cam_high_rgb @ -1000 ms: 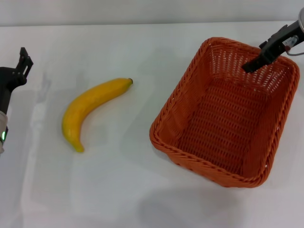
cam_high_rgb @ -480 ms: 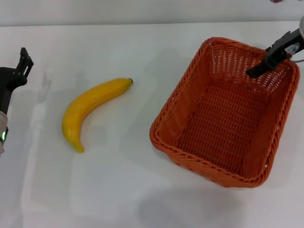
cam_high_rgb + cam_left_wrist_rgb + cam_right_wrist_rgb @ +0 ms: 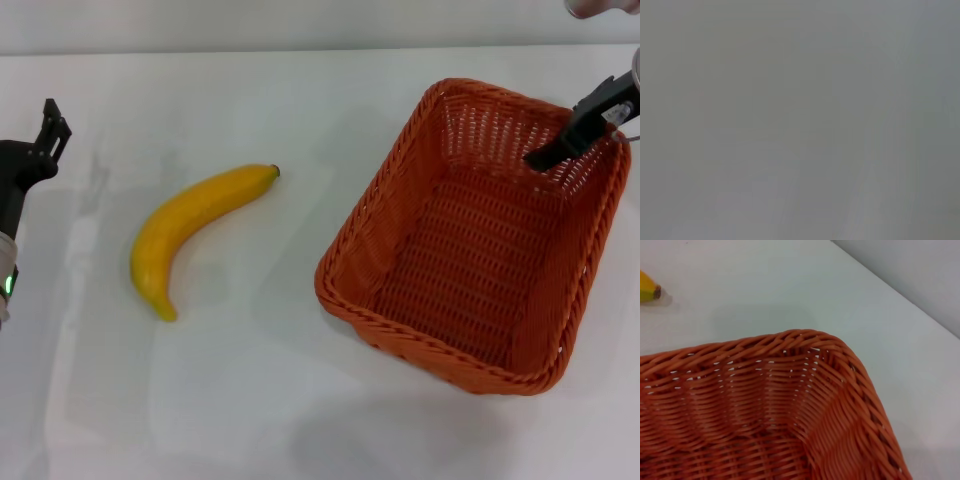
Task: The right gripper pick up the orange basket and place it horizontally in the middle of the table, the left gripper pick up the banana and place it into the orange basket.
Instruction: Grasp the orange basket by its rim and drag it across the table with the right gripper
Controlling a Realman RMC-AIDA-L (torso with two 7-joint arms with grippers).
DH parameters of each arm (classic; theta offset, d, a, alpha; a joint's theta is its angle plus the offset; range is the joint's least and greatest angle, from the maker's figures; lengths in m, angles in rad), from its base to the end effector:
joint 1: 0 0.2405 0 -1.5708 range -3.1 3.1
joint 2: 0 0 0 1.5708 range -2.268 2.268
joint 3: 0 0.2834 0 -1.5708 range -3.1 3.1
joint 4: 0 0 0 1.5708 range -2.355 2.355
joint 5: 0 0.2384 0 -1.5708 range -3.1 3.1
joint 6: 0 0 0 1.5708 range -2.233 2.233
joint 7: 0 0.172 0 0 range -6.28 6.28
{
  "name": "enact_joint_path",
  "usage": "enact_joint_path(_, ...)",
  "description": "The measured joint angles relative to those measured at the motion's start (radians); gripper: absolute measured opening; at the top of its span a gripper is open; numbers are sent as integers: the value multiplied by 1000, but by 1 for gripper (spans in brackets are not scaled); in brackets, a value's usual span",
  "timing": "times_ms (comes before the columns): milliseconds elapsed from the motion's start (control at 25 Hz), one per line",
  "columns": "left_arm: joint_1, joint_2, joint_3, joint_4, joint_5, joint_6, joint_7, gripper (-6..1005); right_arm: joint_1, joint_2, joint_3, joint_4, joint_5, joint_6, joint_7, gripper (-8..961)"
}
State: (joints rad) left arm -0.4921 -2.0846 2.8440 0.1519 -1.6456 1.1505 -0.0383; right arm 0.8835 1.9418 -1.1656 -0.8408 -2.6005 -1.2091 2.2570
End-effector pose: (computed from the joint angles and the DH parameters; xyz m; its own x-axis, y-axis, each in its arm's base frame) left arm -0.3828 0.3867 -0.0388 0.7015 -0.0066 0.7127 0.7122 0.0416 -0.7007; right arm 0.2224 0.5122 0.0053 0.8270 -0.5430 0.1458 -0.3825 -0.7335 -0.5618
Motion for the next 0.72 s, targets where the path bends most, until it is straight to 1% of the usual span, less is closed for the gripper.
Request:
enact_joint_path(120,0,0,0,0,0,0,0,861,-1,1,3,-4,0,-2,6,613)
enact_joint_path(560,3,0,-1,0,-1,-1,-4,862,-6,3,3,-24,-4,0,8,376)
enact_joint_path(720,3,0,-2,0,-1,-1,-4,862,-3,-3,2,-25,-8,-4,5,349)
